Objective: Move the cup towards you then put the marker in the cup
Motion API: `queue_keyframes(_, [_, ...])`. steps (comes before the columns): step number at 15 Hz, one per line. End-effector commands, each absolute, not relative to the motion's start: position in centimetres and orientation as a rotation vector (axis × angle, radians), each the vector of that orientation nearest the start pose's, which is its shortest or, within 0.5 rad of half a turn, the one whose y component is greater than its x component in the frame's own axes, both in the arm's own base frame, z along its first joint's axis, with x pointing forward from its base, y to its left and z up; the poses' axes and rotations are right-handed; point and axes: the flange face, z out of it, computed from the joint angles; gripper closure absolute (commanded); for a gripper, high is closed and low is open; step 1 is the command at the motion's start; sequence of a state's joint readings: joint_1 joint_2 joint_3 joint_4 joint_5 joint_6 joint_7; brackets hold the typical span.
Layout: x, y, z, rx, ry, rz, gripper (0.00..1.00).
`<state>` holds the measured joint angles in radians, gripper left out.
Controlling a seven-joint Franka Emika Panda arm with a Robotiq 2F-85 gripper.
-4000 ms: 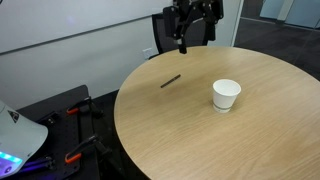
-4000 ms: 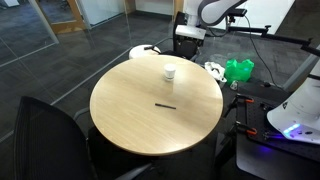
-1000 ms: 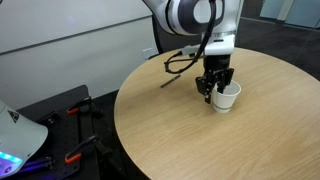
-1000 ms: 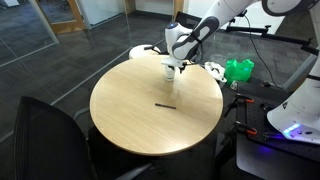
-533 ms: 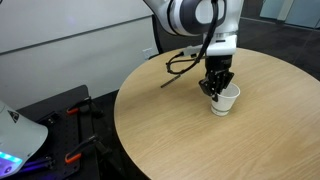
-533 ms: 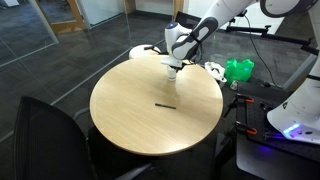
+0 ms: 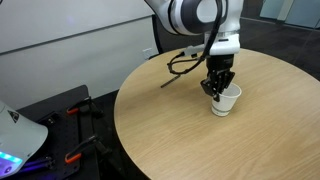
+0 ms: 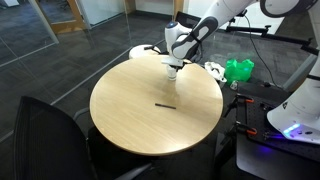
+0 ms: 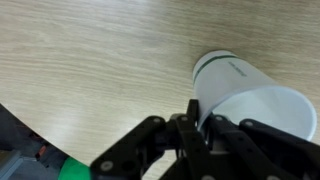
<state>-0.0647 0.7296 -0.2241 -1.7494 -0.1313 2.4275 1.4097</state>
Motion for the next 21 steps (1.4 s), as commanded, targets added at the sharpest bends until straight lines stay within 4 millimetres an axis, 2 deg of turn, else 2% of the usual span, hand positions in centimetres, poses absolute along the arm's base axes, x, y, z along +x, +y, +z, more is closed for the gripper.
queue_keyframes(1, [61.9, -17.8, 17.9, -2.432, 2.306, -0.182, 0.99])
queue_keyframes(9, [58.6, -17.7, 21.5, -2.375, 2.243, -0.364, 0.99])
queue_keyframes(14, [56.9, -16.9, 21.5, -2.343, 2.213, -0.393, 0.99])
queue_keyframes(15, [58.3, -17.7, 20.6, -2.346, 2.239, -0.375, 0.95])
queue_keyframes(20, [57.7, -17.2, 20.5, -2.349, 2.23, -0.369, 0.95])
queue_keyframes(21, [57.7, -17.2, 20.5, -2.348, 2.23, -0.369, 0.99])
